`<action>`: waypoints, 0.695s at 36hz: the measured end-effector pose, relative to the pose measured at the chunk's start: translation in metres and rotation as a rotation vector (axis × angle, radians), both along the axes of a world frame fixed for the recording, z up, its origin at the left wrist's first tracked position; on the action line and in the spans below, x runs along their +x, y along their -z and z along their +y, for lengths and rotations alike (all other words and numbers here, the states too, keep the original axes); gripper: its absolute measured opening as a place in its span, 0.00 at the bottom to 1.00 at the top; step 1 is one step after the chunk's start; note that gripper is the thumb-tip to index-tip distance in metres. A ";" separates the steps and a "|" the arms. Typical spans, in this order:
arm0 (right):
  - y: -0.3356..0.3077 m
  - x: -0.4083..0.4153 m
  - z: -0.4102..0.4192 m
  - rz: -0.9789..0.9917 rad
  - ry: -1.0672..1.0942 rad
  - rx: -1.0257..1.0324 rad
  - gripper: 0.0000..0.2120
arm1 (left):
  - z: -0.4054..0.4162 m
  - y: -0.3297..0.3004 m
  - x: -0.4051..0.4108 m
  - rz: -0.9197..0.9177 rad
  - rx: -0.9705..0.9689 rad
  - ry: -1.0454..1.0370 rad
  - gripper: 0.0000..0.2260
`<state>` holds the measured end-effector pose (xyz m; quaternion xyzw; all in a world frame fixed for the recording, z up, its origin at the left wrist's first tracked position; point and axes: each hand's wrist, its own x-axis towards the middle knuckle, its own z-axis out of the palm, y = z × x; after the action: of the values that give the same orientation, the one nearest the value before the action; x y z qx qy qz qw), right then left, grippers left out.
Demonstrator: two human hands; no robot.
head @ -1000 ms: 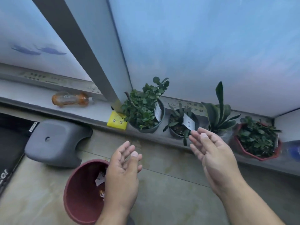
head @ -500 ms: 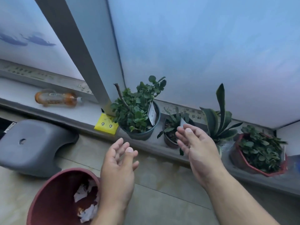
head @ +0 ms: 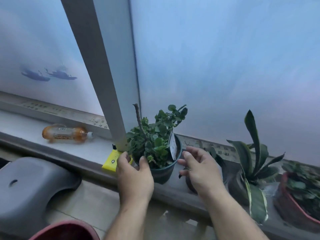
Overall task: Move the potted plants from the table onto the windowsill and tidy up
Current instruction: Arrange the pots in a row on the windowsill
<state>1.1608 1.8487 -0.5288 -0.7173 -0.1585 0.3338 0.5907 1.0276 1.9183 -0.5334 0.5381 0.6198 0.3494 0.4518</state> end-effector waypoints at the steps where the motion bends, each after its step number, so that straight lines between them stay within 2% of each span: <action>1: 0.003 -0.002 0.002 -0.016 -0.014 -0.012 0.09 | 0.001 0.002 0.001 -0.009 -0.010 -0.021 0.24; 5: 0.008 0.000 0.012 -0.166 -0.053 -0.119 0.11 | 0.003 0.014 -0.003 -0.028 -0.101 -0.042 0.26; 8: 0.008 0.008 0.019 -0.275 -0.071 -0.212 0.17 | 0.002 0.021 -0.005 -0.029 -0.151 0.035 0.18; 10: 0.010 0.009 0.020 -0.290 -0.098 -0.241 0.13 | 0.000 0.019 -0.005 -0.045 -0.143 0.071 0.14; 11: 0.013 0.008 0.021 -0.282 -0.123 -0.245 0.11 | -0.001 0.018 -0.005 -0.058 -0.137 0.073 0.13; 13: 0.019 0.005 0.024 -0.248 -0.136 -0.247 0.13 | -0.003 0.015 -0.004 -0.067 -0.113 0.084 0.13; 17: 0.020 0.004 0.025 -0.134 -0.060 -0.237 0.12 | -0.006 0.015 -0.003 -0.095 -0.096 0.084 0.13; 25: 0.015 -0.012 0.013 0.119 -0.058 -0.219 0.11 | 0.012 0.026 -0.007 -0.183 -0.102 0.116 0.13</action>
<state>1.1492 1.8617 -0.5434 -0.7516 -0.1062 0.4079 0.5073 1.0202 1.9303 -0.5598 0.5153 0.5609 0.3383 0.5527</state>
